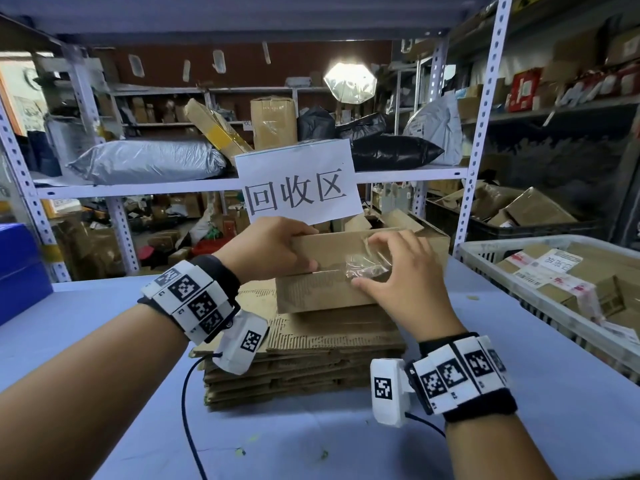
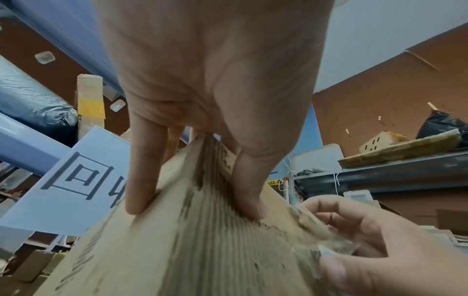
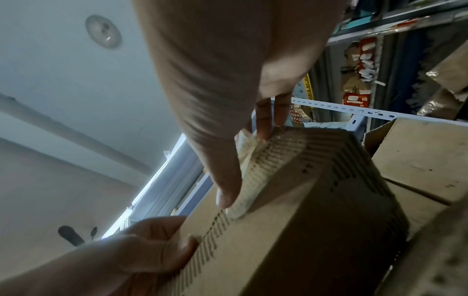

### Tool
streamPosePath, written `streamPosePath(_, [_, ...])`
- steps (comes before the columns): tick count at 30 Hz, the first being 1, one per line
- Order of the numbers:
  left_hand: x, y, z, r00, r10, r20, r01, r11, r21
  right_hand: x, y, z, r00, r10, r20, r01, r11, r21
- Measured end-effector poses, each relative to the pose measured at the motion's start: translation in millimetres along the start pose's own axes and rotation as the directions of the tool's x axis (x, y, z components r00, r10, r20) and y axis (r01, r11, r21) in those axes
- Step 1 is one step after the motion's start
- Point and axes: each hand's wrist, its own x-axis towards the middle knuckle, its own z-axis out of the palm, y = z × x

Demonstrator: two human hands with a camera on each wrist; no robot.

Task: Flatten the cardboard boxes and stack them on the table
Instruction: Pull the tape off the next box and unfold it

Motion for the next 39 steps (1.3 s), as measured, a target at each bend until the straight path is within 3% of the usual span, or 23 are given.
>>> streamPosePath(3, [1.0, 3.5, 2.8, 1.0, 0.012, -0.015, -0.012, 1.0, 0.008, -0.4, 2.1, 6.7, 1.0, 0.007, 0.006, -0.006, 0.995, -0.102])
streamPosePath(5, [1.2, 4.8, 2.7, 1.0, 0.013, -0.015, -0.013, 1.0, -0.002, -0.8, 3.6, 9.1, 0.998, -0.012, -0.066, 0.008, 0.999, -0.053])
streamPosePath(10, [-1.5, 5.9, -0.5, 1.0, -0.01, -0.006, 0.009, 0.998, -0.059, -2.3, 6.0, 4.9, 0.99, 0.103, -0.101, -0.077, 0.97, 0.231])
streamPosePath(14, [-4.1, 4.0, -5.1, 0.999, -0.044, -0.021, 0.041, 0.992, -0.118, -0.6, 4.5, 0.7, 0.972, 0.23, -0.049, -0.184, 0.871, 0.455])
streamPosePath(17, [-7.5, 6.1, -5.6, 0.993, -0.045, -0.107, 0.033, 0.993, -0.11, -0.8, 3.7, -1.0, 0.965, 0.261, 0.013, -0.218, 0.777, 0.59])
streamPosePath(20, [-13.4, 9.2, -3.4, 0.984, 0.072, -0.163, -0.071, 0.997, 0.012, 0.4, 2.1, -3.2, 0.948, 0.309, 0.081, -0.272, 0.649, 0.71])
streamPosePath(24, [-24.5, 14.7, 3.2, 0.982, 0.184, -0.036, -0.168, 0.949, 0.267, 0.2, -1.6, -6.6, 0.938, 0.326, 0.113, -0.279, 0.522, 0.806])
streamPosePath(28, [-26.4, 15.6, 6.9, 0.976, 0.22, 0.001, -0.2, 0.889, 0.413, -1.0, -0.7, -9.0, 0.931, 0.332, 0.152, -0.293, 0.433, 0.853])
streamPosePath(34, [-26.2, 16.2, 4.0, 0.963, 0.267, -0.02, -0.222, 0.838, 0.499, -0.8, 2.9, -11.1, 0.934, 0.31, 0.177, -0.293, 0.382, 0.876])
streamPosePath(39, [-26.9, 13.0, 0.3, 0.957, 0.288, -0.046, -0.231, 0.845, 0.482, 0.2, 5.3, -13.6, 0.932, 0.323, 0.161, -0.258, 0.282, 0.924])
